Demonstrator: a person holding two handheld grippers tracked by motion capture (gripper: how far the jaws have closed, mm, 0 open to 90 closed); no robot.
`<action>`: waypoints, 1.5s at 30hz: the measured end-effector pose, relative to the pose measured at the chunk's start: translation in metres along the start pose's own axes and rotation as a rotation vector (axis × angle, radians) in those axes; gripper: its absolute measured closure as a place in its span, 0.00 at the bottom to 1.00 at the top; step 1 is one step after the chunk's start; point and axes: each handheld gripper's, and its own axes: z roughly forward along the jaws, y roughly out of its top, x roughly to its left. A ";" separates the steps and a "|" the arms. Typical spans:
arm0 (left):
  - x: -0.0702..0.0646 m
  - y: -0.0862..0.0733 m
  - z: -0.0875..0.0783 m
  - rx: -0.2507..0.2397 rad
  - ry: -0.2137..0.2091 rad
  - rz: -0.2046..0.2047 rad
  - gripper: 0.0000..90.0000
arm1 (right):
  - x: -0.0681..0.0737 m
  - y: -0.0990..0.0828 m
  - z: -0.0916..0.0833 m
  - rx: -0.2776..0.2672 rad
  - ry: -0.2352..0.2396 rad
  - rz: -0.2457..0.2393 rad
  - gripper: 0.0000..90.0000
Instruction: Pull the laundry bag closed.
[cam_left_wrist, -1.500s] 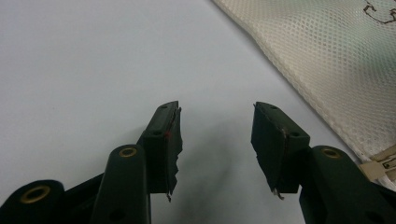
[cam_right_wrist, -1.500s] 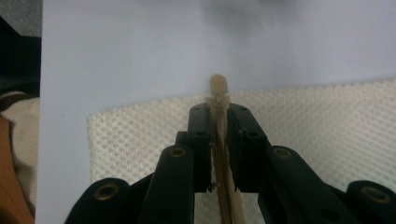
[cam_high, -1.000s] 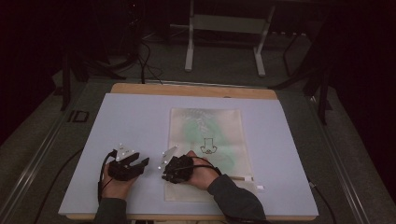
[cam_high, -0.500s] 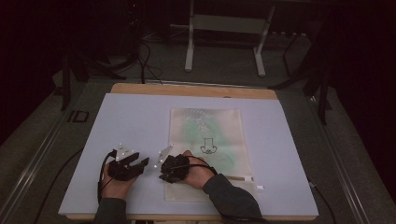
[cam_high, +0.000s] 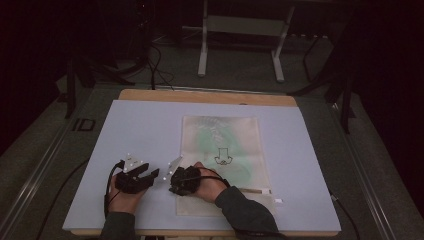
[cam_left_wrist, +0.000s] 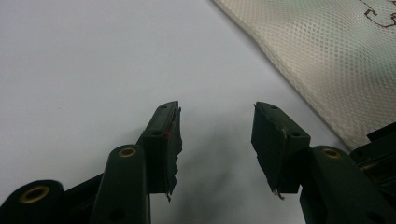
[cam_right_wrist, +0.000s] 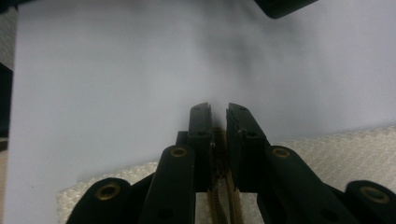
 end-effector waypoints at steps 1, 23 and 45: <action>0.000 0.000 0.000 0.000 0.000 0.000 0.57 | 0.000 0.000 -0.001 -0.007 0.002 0.000 0.89; 0.000 0.000 -0.001 0.001 0.001 0.004 0.57 | -0.003 -0.018 -0.026 -0.052 0.002 0.024 0.90; -0.002 0.000 -0.002 -0.007 -0.018 0.015 0.58 | -0.007 -0.022 -0.029 -0.019 0.028 0.018 0.82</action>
